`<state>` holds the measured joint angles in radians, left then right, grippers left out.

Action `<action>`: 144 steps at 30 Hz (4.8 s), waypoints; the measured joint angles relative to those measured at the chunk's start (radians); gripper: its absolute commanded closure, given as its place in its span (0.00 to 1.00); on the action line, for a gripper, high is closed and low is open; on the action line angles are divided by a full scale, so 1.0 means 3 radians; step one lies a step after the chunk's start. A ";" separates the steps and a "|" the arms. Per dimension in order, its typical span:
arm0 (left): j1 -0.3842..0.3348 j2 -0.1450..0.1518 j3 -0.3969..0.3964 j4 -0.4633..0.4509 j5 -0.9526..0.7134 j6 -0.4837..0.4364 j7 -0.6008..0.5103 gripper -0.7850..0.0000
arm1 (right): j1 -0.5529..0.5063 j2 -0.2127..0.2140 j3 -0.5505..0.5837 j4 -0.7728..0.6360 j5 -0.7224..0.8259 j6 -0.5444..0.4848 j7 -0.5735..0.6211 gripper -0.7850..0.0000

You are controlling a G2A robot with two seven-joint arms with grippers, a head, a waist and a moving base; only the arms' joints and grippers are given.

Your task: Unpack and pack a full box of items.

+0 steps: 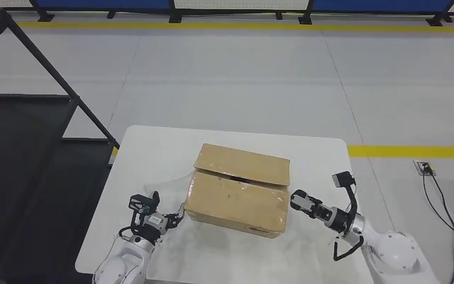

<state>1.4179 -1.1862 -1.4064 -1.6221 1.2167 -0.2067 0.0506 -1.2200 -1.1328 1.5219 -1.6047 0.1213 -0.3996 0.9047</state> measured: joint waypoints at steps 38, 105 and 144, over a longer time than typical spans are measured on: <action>-0.0189 -0.0068 0.0157 0.0192 -0.0057 0.0053 0.0091 0.00 | 0.0341 0.0113 -0.0175 0.0353 0.0403 -0.0211 0.0597 0.00; 0.0323 0.0098 -0.0250 -0.0300 -0.0093 -0.1515 -0.0282 0.00 | 0.0916 0.0150 -0.0981 0.0389 0.1110 0.1019 -0.1210 0.00; 0.0323 0.0098 -0.0250 -0.0300 -0.0093 -0.1515 -0.0282 0.00 | 0.2314 -0.0383 -0.1886 0.1856 0.0465 0.0775 -0.1098 0.00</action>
<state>1.5148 -1.1569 -1.4815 -1.7121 1.1888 -0.6612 -0.0339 -0.5259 -1.2478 0.9562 -1.0481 0.2609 -0.1672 0.5753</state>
